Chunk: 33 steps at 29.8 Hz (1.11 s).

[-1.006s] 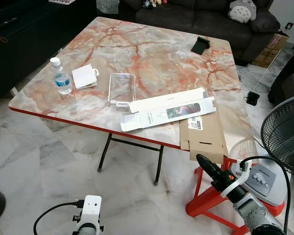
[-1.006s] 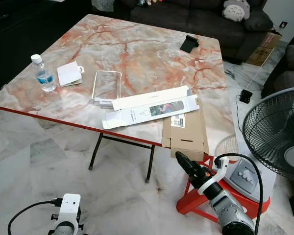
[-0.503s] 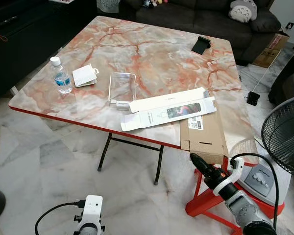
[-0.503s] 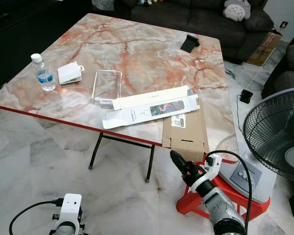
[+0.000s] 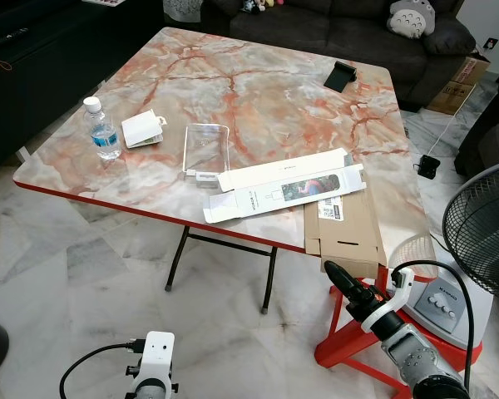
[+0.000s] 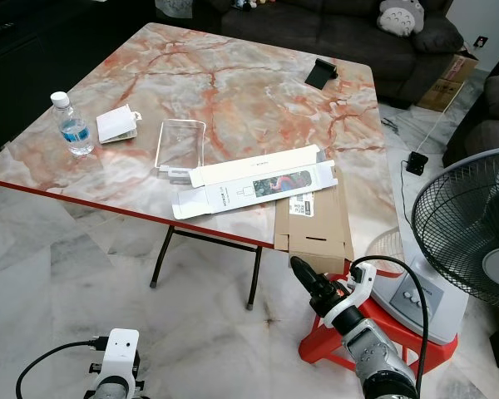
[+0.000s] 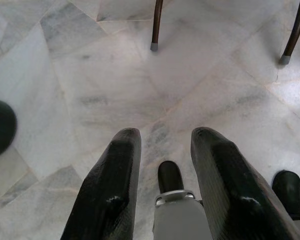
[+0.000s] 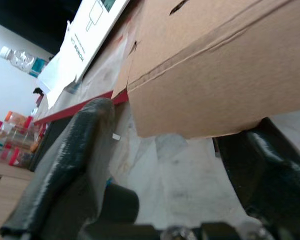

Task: Picking trash to rubbish bin

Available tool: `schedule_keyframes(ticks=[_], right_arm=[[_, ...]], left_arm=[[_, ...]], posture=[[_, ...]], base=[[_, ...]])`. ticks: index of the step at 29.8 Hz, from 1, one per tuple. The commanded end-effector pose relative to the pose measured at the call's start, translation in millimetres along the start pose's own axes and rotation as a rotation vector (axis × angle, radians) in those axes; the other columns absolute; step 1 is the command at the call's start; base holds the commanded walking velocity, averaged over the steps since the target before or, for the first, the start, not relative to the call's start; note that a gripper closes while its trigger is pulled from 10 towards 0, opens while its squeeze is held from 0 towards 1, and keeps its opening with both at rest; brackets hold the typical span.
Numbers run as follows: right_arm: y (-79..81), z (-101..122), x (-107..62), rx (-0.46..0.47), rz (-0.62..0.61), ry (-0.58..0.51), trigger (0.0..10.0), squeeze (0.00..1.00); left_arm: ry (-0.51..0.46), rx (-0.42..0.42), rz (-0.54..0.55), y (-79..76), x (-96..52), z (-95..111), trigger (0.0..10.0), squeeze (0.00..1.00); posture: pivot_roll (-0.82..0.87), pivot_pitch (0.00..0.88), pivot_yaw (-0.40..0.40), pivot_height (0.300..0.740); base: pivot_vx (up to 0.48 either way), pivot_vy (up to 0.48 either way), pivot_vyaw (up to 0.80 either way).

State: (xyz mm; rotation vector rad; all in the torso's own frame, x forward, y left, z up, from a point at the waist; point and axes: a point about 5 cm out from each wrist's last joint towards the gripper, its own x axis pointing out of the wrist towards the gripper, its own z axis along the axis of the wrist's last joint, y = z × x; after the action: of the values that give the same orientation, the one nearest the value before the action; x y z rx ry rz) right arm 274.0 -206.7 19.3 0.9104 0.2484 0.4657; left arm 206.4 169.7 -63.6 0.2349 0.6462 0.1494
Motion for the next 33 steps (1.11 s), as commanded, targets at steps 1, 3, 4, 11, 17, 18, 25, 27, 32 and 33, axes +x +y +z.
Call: schedule_keyframes(ticks=[1, 3, 4, 11, 17, 18, 25, 27, 32, 33], right_arm=[[-1.4, 9.3, -2.7, -0.008, -0.005, -0.030, 0.0, 0.00], [-1.5, 10.6, -2.7, -0.005, -0.005, -0.038, 0.0, 0.00], [-1.5, 10.9, -2.7, -0.005, -0.005, -0.039, 0.0, 0.00], [-0.3, 7.3, -0.7, -0.002, -0.001, -0.035, 0.0, 0.00], [-0.3, 6.3, -0.6, -0.007, -0.005, -0.034, 0.0, 0.00], [-0.2, 6.3, -0.6, -0.007, -0.005, -0.034, 0.0, 0.00], [1.3, 13.8, 0.1, -0.033, 0.002, -0.059, 0.0, 0.00], [2.9, 17.3, 0.9, -0.045, 0.013, -0.066, 0.0, 0.00], [10.4, 28.0, 6.0, -0.077, 0.064, -0.094, 0.0, 0.00], [11.9, 29.7, 7.0, -0.081, 0.076, -0.097, 0.0, 0.00]], left_arm=[[0.033, -0.012, -0.008, -3.1, -1.7, -4.9, 10.0, 0.00], [0.033, -0.012, -0.005, -2.8, -1.7, -5.0, 10.0, 0.00], [0.033, -0.012, -0.005, -2.7, -1.6, -5.0, 10.0, 0.00], [0.034, -0.010, -0.004, -1.9, -1.6, -5.2, 10.0, 0.00], [0.037, -0.008, -0.007, -1.9, -1.5, -5.5, 10.0, 0.00], [0.038, -0.008, -0.008, -1.9, -1.5, -5.6, 10.0, 0.00], [0.040, -0.005, -0.012, -2.2, -1.4, -5.7, 10.0, 0.00], [0.040, -0.005, -0.014, -2.5, -1.4, -5.6, 10.0, 0.00], [0.040, -0.002, -0.018, -3.5, -1.2, -4.8, 10.0, 0.00], [0.040, -0.003, -0.018, -3.6, -1.1, -4.6, 10.0, 0.00]], posture=[[0.04, 0.131, -0.156, 0.728], [0.05, 0.133, -0.155, 0.728], [0.05, 0.133, -0.155, 0.728], [0.05, 0.135, -0.152, 0.728], [0.05, 0.140, -0.150, 0.728], [0.05, 0.140, -0.150, 0.728], [0.04, 0.140, -0.147, 0.728], [0.04, 0.141, -0.145, 0.728], [0.04, 0.139, -0.146, 0.728], [0.04, 0.139, -0.146, 0.728]], base=[[0.000, 0.000, 0.00], [0.000, 0.000, 0.00], [0.000, 0.000, 0.00], [0.000, 0.000, 0.00], [0.000, 0.000, 0.00], [0.000, 0.000, 0.00], [0.000, 0.000, 0.00], [0.000, 0.000, 0.00], [0.000, 0.000, 0.00], [0.000, 0.000, 0.00]])
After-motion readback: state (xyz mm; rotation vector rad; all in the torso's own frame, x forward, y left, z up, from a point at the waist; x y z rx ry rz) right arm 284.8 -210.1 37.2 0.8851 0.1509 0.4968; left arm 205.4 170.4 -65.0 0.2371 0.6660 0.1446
